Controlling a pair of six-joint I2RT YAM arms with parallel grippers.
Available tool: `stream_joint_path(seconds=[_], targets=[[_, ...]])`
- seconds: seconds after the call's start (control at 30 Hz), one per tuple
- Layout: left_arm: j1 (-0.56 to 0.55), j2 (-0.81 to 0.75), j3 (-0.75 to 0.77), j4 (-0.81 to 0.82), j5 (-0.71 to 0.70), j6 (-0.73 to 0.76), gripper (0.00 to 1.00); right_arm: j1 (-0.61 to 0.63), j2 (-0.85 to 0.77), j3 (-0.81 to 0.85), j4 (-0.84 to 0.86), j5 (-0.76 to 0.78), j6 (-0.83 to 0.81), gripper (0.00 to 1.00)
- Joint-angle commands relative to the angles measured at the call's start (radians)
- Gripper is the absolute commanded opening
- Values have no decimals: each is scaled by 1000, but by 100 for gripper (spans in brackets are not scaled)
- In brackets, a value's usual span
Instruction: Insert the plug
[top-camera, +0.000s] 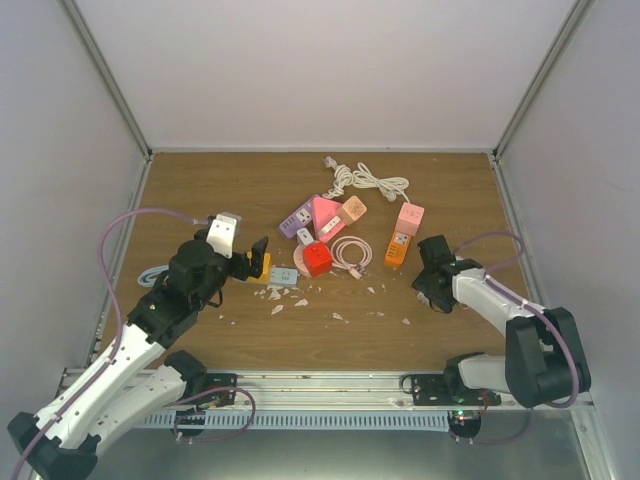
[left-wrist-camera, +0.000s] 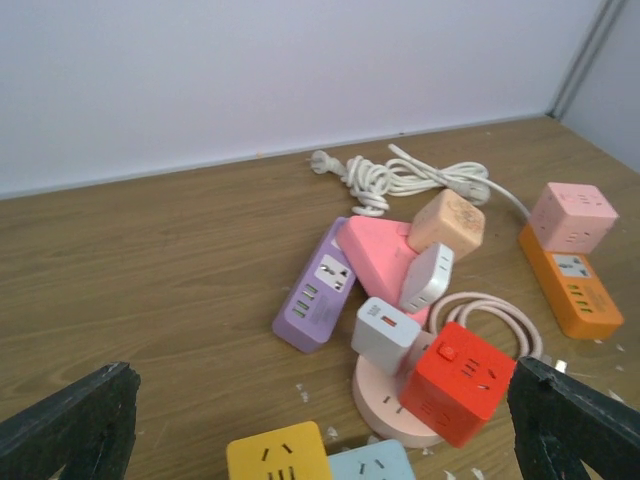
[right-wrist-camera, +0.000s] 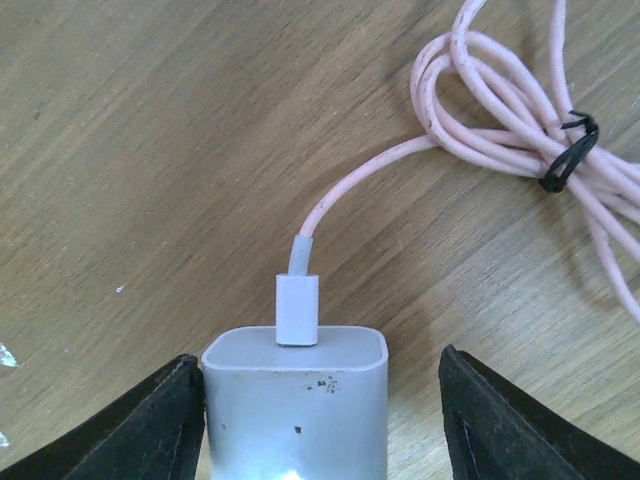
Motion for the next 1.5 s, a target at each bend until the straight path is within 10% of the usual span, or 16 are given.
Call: stream_joint_path(seconds=[0.0,0.33,0.9,1.47], targets=[[4,-1,-3,76,103,11,99,-7,13,-12,46,-25,52,63],[6,16,10,63,114,-5,99,-2,-3,-18,118,-70,15,39],[6,-86,-47,129,398,-202,96,342,-198,281,62,16,211,38],[-82,285,-164,545,607,-607,84,630,-181,241,396,-76,360,39]])
